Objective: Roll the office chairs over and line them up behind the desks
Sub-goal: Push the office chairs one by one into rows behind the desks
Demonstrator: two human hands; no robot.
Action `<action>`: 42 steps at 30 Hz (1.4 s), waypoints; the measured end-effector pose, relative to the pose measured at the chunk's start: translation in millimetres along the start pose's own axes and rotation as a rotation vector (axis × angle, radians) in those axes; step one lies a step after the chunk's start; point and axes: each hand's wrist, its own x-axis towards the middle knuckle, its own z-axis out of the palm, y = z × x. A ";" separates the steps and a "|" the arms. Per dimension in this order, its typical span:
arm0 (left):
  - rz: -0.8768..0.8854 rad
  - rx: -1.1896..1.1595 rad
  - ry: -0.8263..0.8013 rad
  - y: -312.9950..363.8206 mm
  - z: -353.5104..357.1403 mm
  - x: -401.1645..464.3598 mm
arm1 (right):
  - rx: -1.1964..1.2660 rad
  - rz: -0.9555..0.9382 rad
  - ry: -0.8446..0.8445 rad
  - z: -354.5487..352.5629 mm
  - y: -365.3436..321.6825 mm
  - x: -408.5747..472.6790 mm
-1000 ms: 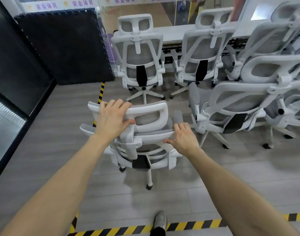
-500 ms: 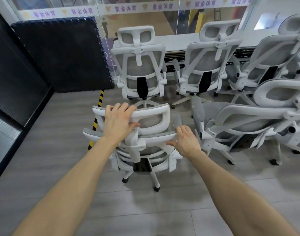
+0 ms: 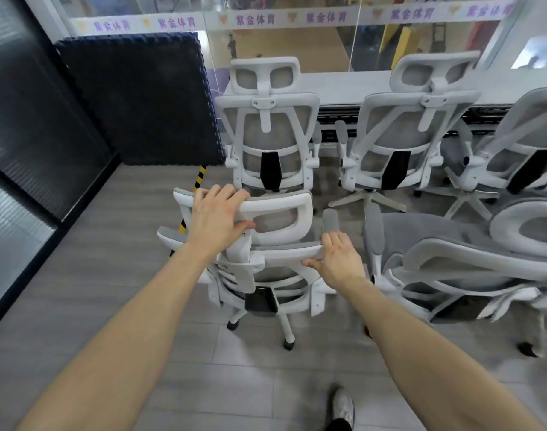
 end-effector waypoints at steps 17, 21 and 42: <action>-0.229 -0.011 -0.361 114.3 6.2 161.4 | 0.294 -0.187 -0.220 -34.5 118.8 95.4; -0.088 -0.020 -0.509 165.0 52.2 222.4 | 0.200 -0.066 -0.282 -14.0 185.7 126.4; 0.072 -0.121 -1.218 225.0 449.1 240.2 | 0.142 0.141 -0.579 205.4 333.1 221.8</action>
